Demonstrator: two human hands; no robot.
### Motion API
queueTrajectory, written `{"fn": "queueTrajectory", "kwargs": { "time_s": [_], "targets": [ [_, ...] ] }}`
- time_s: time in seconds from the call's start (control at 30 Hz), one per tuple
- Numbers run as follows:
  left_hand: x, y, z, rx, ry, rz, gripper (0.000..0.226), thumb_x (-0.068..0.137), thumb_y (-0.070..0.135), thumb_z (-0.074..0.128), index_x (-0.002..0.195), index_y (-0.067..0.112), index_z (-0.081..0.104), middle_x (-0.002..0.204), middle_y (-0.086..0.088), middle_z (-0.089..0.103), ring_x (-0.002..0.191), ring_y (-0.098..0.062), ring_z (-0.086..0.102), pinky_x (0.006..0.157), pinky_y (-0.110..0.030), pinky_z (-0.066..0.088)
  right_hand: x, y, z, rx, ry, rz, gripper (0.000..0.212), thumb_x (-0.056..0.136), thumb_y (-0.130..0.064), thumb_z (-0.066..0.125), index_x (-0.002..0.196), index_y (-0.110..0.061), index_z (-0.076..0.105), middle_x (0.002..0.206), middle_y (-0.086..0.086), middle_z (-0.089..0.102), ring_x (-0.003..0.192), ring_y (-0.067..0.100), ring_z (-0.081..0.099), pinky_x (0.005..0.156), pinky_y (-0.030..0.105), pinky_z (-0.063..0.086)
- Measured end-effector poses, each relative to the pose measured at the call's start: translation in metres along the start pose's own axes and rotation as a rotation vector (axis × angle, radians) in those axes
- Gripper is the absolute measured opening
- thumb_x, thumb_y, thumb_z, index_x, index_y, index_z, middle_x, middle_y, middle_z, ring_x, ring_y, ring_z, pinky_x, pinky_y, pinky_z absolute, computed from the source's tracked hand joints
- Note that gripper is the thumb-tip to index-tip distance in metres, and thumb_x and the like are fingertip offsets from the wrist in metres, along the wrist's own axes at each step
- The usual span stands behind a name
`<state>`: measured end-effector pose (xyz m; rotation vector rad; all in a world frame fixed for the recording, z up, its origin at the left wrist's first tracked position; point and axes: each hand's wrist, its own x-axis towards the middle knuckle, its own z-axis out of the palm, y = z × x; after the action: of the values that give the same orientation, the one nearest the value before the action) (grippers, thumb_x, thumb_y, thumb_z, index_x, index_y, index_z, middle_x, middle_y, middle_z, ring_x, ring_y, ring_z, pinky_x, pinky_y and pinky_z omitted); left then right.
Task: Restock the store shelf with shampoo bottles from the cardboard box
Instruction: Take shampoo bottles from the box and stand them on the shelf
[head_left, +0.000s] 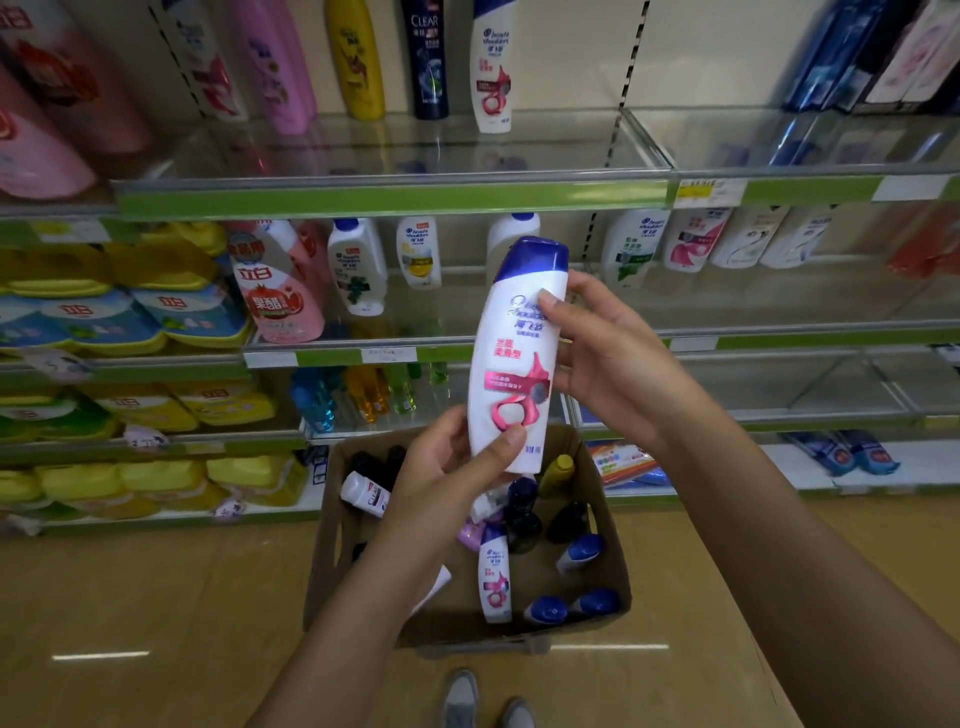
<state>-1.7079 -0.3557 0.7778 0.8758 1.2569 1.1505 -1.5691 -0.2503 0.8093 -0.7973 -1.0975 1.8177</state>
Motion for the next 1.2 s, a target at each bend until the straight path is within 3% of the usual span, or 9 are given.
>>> {"fn": "queueTrajectory", "kwargs": {
  "time_s": [0.13,0.3,0.5,0.63,0.8,0.97,1.2],
  "targets": [
    [0.007,-0.001,-0.004,-0.292,-0.11,-0.128,0.035,0.077,0.019,0.06,0.111,0.012,0.063,0.105,-0.008,0.073,0.097,-0.026,0.07,0.087,-0.036,0.056,0.002,-0.006,0.004,-0.178,0.048,-0.002,0.035,0.086,-0.016,0.068,0.118,-0.012,0.054,0.102,0.012,0.073,0.087,0.024,0.072,0.064,0.032,0.057],
    [0.014,-0.007,-0.009,-0.394,-0.157,-0.192,0.036,0.077,0.016,0.058,0.112,0.007,0.063,0.111,-0.015,0.07,0.104,-0.028,0.067,0.09,-0.042,0.054,0.008,-0.005,0.008,-0.285,0.103,0.027,0.04,0.081,-0.021,0.074,0.116,-0.01,0.057,0.095,0.011,0.075,0.086,0.026,0.073,0.067,0.035,0.058],
    [0.028,-0.003,-0.019,-0.208,-0.156,-0.121,0.045,0.078,0.017,0.064,0.122,0.013,0.059,0.115,-0.008,0.069,0.106,-0.022,0.066,0.091,-0.037,0.054,0.014,-0.005,0.012,-0.272,0.115,-0.001,0.032,0.084,-0.016,0.071,0.114,-0.008,0.06,0.098,0.013,0.075,0.087,0.025,0.073,0.067,0.032,0.058],
    [0.046,0.012,-0.036,-0.084,-0.128,-0.056,0.049,0.072,0.02,0.07,0.119,0.015,0.06,0.11,-0.003,0.072,0.101,-0.019,0.068,0.087,-0.033,0.055,0.033,-0.007,0.024,-0.282,0.109,-0.034,0.028,0.087,-0.016,0.067,0.114,-0.007,0.063,0.101,0.014,0.074,0.09,0.026,0.072,0.074,0.036,0.06],
    [0.072,0.04,-0.073,0.04,-0.095,0.03,0.032,0.078,0.016,0.073,0.108,0.023,0.066,0.104,0.004,0.073,0.097,-0.011,0.069,0.081,-0.023,0.055,0.065,-0.008,0.052,-0.267,0.128,-0.082,0.031,0.089,-0.018,0.064,0.119,-0.007,0.063,0.106,0.013,0.073,0.095,0.026,0.071,0.084,0.038,0.057],
    [0.098,0.066,-0.109,0.12,-0.154,0.108,0.026,0.081,0.013,0.071,0.105,0.022,0.066,0.1,0.007,0.074,0.091,-0.003,0.068,0.073,-0.014,0.053,0.095,-0.01,0.078,-0.243,0.17,-0.134,0.031,0.09,-0.017,0.063,0.118,-0.004,0.063,0.108,0.013,0.072,0.091,0.02,0.071,0.079,0.033,0.058],
    [0.128,0.09,-0.132,0.209,-0.24,0.159,0.027,0.081,0.017,0.071,0.103,0.028,0.065,0.103,0.008,0.073,0.095,-0.005,0.068,0.077,-0.016,0.054,0.123,-0.021,0.088,-0.236,0.18,-0.196,0.03,0.091,-0.017,0.062,0.119,-0.005,0.063,0.105,0.01,0.073,0.093,0.021,0.071,0.077,0.033,0.057]
  ]
}}
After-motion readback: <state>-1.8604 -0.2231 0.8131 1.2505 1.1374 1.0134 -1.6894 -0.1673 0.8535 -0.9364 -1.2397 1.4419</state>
